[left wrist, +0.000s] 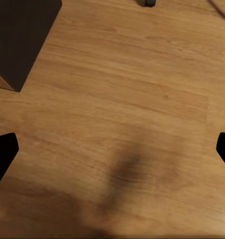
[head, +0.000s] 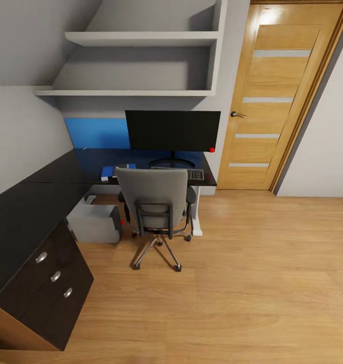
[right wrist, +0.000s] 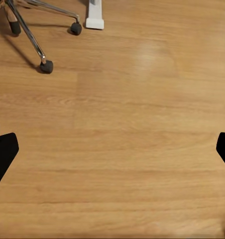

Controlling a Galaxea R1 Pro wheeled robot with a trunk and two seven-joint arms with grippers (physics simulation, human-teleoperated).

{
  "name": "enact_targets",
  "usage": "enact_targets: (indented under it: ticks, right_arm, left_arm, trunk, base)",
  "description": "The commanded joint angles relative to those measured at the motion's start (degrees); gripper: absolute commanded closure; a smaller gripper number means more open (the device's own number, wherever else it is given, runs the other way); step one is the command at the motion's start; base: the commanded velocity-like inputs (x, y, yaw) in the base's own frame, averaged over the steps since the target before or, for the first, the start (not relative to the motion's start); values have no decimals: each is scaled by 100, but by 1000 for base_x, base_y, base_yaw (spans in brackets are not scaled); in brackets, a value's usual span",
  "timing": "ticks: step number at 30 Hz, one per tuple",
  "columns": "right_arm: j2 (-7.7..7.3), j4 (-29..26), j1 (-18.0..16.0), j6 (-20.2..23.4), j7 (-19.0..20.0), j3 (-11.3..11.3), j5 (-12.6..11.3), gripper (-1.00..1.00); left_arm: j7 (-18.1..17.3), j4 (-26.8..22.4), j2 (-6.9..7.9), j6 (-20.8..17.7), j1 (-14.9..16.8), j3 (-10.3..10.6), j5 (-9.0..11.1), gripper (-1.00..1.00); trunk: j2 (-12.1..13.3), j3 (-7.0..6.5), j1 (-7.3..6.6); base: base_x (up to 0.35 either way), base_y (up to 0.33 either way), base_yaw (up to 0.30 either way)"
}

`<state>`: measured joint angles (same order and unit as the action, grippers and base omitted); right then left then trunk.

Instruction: In the bedroom, organize the workspace by keeping the computer under the desk, ensuring the monitor is on the desk, placing the keyboard on the desk next to the monitor, placing the mouse on the desk next to the keyboard, moving the folder from the swivel chair onto the desk next to the mouse, stacking the notebook on top of the folder with the pen on top of the notebook, and positioning the swivel chair next to the desk.

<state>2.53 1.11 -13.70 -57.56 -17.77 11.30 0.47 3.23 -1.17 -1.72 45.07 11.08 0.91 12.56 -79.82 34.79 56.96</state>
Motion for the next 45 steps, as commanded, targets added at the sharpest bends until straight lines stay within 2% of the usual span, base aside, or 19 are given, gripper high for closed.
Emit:
enact_targets:
  ticks: [1, 45]
  right_arm:
    - [2, 12, -7, 2, -56, 44, 6, -100]
    - [-4, 12, -7, 25, -59, 45, 6, -100]
  left_arm:
    - [43, 3, 1, 14, 2, 14, -8, -100]
    - [46, 3, -13, 10, -1, 23, -8, -100]
  trunk:
    - [-3, 5, 0]
    - [-3, 5, 0]
  base:
    - [0, 0, 0]
    - [0, 0, 0]
